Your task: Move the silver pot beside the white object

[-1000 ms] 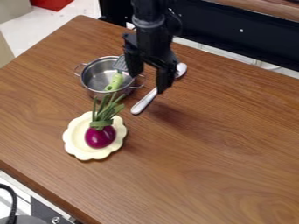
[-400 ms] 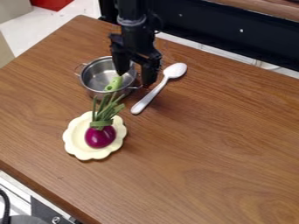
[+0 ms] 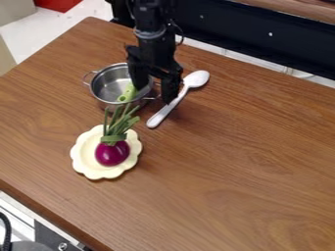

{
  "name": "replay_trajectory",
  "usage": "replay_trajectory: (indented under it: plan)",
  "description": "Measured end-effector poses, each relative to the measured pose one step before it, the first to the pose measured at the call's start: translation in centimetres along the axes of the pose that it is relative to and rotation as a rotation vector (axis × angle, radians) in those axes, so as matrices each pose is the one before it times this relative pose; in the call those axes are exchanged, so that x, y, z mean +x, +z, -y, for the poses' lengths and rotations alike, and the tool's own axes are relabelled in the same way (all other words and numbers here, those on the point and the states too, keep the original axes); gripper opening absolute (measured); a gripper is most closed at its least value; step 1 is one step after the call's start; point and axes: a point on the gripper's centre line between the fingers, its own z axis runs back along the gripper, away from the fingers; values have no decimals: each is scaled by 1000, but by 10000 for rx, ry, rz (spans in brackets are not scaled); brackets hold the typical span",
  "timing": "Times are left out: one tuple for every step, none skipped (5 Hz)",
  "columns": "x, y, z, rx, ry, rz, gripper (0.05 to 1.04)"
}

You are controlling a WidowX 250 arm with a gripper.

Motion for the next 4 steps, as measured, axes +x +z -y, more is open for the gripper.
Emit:
replay_trajectory:
  plan:
    - [-201,-334,186,-104,17,-94,999]
    - [-524,-1201,184,-107,29,-401,951]
    - [-368,-302,204,-68,-126,-57,678]
    - [-71,-218,77,115,-67,40,428]
